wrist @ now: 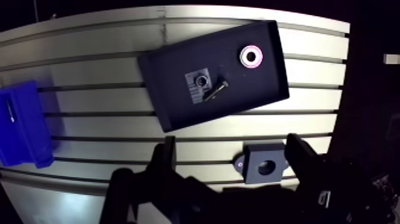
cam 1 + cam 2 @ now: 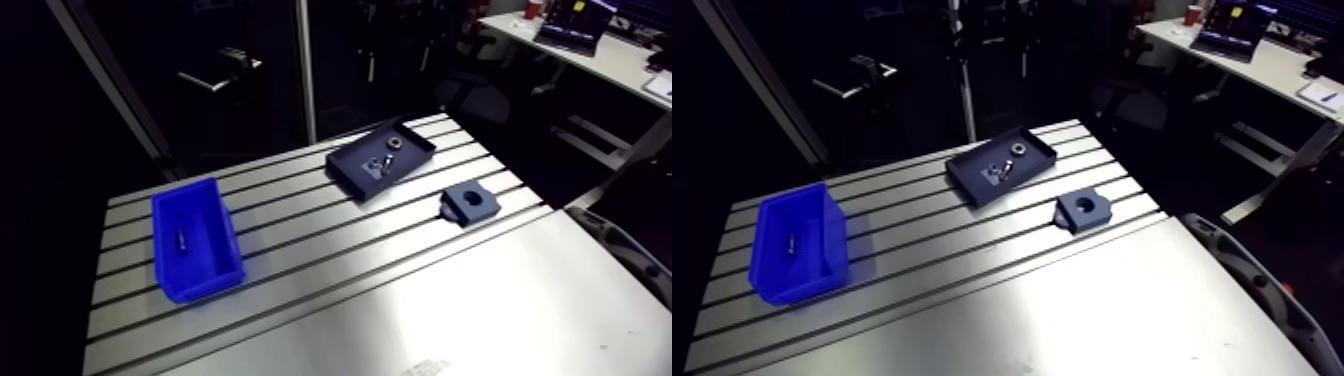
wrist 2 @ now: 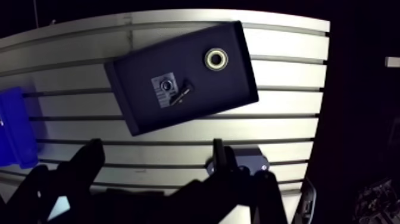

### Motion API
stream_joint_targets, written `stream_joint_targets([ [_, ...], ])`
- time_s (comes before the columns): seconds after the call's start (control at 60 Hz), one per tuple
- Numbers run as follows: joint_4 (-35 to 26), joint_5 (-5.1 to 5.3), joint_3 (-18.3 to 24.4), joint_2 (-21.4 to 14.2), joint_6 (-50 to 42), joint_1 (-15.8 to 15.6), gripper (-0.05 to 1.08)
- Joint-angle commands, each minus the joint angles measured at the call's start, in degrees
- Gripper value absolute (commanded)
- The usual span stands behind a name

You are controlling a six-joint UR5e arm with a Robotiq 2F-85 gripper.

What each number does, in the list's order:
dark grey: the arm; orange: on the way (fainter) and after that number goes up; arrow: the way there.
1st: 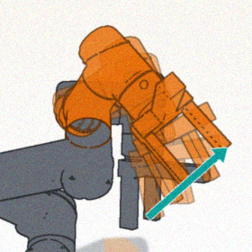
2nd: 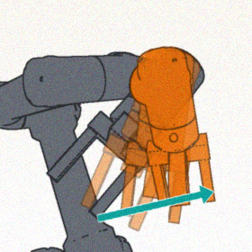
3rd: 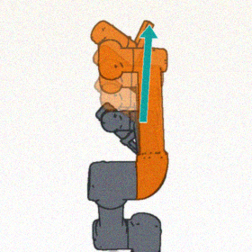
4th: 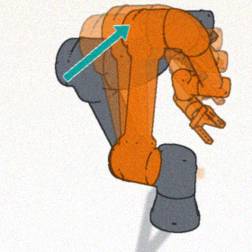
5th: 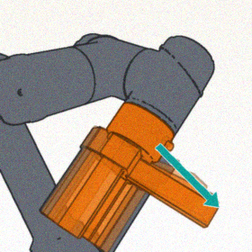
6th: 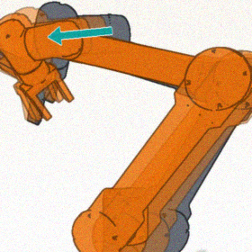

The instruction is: Pick up the bearing and press it into the housing until flush.

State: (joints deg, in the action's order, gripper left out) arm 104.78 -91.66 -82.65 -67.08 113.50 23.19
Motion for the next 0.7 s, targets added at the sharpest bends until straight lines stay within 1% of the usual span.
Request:
stream_joint_targets([
  [0.017, 2.98, -0.23, 2.79, 6.07, -0.44, 0.81, 0.00],
  [0.217, 3.97, -0.14, 2.81, 7.76, -1.13, 1.67, 0.00],
  [0.367, 4.25, -0.23, 2.72, 8.22, -1.22, 1.87, 0.00],
  [0.4, 4.25, -0.07, 2.72, 8.65, -1.30, 1.95, 0.01],
  [0.65, 6.91, -0.32, 2.14, 9.90, -1.22, 1.96, 0.01],
  [0.7, 7.37, -0.32, 2.18, 10.63, -1.22, 2.03, 0.01],
])
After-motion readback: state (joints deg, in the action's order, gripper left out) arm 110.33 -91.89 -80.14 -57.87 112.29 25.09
